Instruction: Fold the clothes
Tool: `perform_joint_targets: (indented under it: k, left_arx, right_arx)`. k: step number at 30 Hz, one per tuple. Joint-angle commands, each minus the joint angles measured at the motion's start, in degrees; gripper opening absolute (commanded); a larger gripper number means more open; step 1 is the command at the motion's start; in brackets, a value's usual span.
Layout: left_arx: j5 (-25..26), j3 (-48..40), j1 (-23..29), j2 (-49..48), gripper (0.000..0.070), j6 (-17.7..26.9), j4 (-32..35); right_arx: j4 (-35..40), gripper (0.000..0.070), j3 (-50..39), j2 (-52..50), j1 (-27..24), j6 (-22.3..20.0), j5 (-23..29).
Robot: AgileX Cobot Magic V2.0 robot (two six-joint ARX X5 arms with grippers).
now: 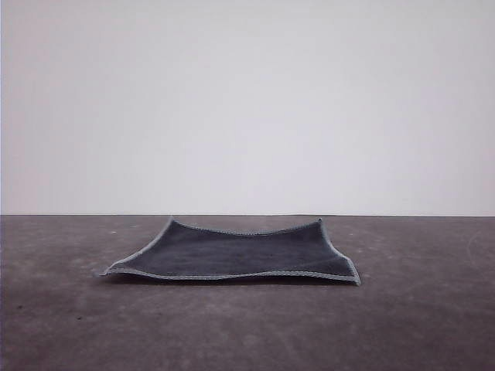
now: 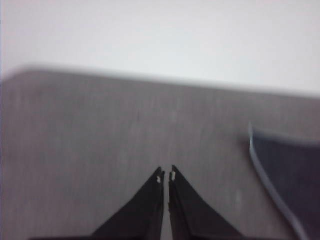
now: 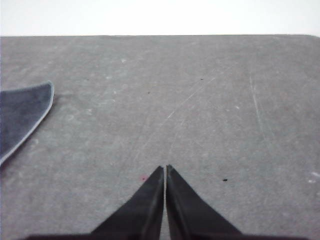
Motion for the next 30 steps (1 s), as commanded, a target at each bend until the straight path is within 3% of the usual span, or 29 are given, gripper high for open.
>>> perform_joint_targets:
  k: [1,7,11,14,16,23,27,30]
  left_arx:
    - [-0.40,1.93,-0.05,0.00,0.0003,-0.31,-2.53]
    - [-2.27,9.23,-0.61,2.39,0.0003,-7.97,-3.80]
    - [-2.21,16.08,-0.61,8.19,0.0003,-9.50,-4.19]
    - [-0.90,22.68,-0.66,14.90,0.0003,-9.40,-7.32]
    - [1.36,27.34,-0.68,20.62,0.0003,-8.33,-9.02]
    - [10.73,40.91,-0.94,41.21,0.0001,-2.38,-14.30]
    - [15.16,45.16,-0.94,50.21,0.0001,0.35,-13.89]
    - [18.36,47.70,-0.94,56.14,0.0001,0.35,-14.13]
  right_arx:
    - [-0.20,0.0000,-0.01,-0.02,-0.04,3.62,0.15]
    - [-0.35,0.0000,6.07,2.41,0.13,8.10,-2.19]
    - [-0.34,0.0000,12.78,9.37,0.17,12.15,-5.60]
    - [-1.38,0.0000,19.38,17.39,0.25,12.36,-7.90]
    - [-2.99,0.0000,24.75,23.94,0.49,10.64,-8.76]
    - [-9.53,0.0000,43.97,46.52,1.20,-2.57,-14.17]
    - [-9.79,0.0000,51.81,56.07,1.18,-2.88,-18.13]
    - [-11.80,0.0000,55.95,62.42,1.20,-2.86,-18.03]
